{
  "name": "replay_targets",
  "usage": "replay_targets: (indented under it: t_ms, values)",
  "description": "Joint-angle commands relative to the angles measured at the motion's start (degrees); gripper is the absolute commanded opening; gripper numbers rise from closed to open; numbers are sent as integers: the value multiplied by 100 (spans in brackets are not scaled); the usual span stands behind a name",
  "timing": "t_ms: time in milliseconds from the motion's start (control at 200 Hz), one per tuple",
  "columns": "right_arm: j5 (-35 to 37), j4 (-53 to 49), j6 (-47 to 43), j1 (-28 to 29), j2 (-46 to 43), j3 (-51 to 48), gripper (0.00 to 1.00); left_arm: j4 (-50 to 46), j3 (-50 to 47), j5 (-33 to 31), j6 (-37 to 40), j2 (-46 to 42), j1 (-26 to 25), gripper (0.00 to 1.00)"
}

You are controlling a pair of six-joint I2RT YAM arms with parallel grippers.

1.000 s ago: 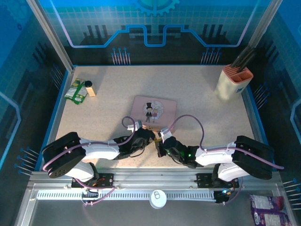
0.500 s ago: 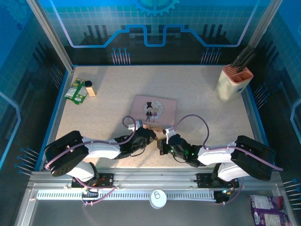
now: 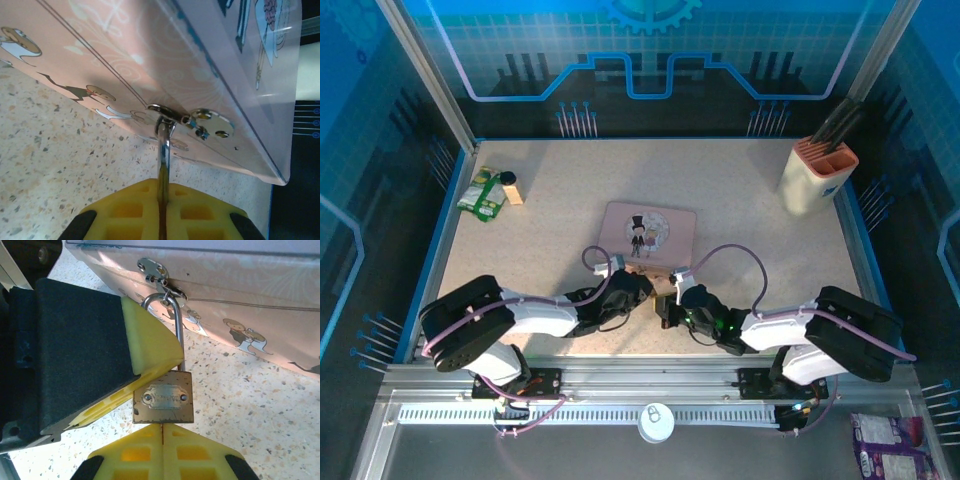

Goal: Unlock the padlock with the key

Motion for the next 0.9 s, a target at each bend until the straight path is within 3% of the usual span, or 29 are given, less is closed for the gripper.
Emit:
replay_targets:
  t_ms: [0,360,590,710,891]
  values:
    - [-22,29,110,-53,139,-58,0,796,-168,593,-209,193,9,14]
    - [-98,426,583,-290,275,-343,0,-351,-313,238,89,-447,162,49]
    - [-274,660,717,-345,421,-375,0,-1318,-481,-130,593,-1437,314,62]
    - [-529,569,773,-461,430,-290,0,-2002,-458,-156,1223,-2038,525,69]
    - [-962,427,904,-716,440,-209,16,-3017,-336,-83,2520,-2998,1006,75]
